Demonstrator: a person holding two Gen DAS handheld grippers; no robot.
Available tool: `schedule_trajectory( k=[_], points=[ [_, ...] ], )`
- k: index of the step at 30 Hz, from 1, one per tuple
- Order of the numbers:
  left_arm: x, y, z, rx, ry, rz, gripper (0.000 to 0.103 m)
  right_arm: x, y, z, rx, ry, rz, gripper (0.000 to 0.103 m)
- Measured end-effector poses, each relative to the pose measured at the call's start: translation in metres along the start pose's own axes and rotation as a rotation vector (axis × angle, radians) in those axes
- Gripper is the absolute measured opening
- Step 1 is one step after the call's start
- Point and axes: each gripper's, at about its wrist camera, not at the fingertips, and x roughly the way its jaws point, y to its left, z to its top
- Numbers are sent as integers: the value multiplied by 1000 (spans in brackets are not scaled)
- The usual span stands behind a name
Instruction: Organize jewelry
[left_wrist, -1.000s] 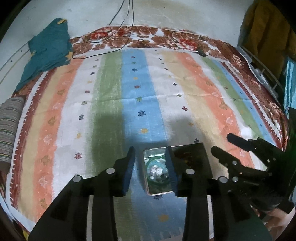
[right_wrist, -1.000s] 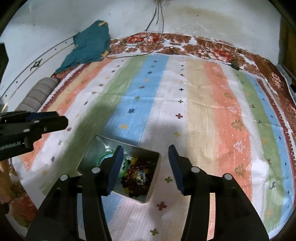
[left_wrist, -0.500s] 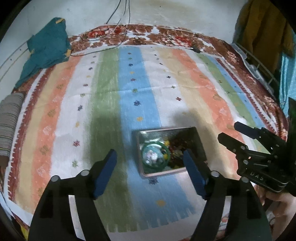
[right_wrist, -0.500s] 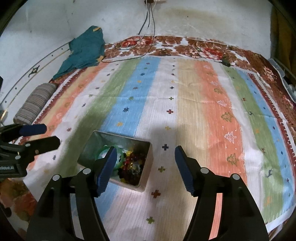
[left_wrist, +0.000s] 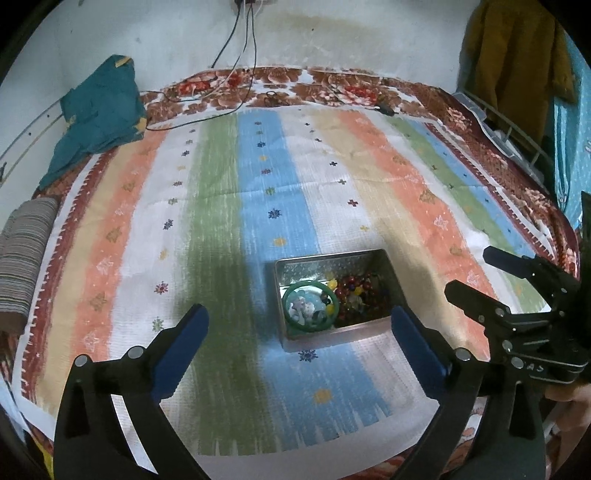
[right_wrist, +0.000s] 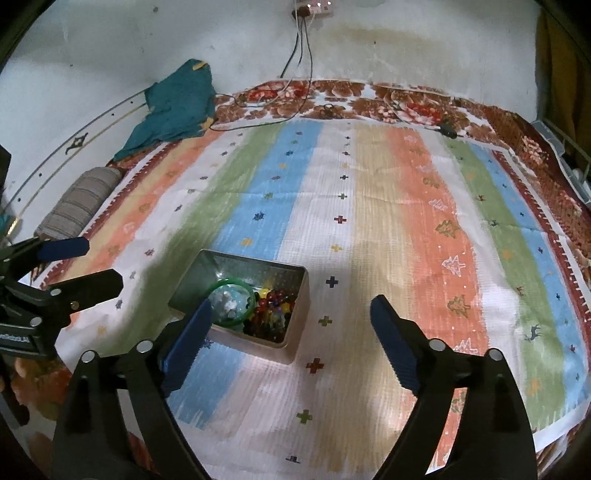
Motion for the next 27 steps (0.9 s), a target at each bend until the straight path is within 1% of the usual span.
schedule_trajectory(
  k=[10,14,21,27],
  points=[
    [-15,-5,-11,-4,-47,4,97,-14,-5,-11,12,-12,13,92],
    [-23,-13,-17,23,-76,10,97,-22,-5,-13,17,-30,25,92],
    [-26,-20,-21,55,-97,28,97,-27,-7,-18,30,-28,43,92],
    [-28,-21,-21,60,-101,34,97,-30,-5,-22,10,-29,29,92]
  ],
)
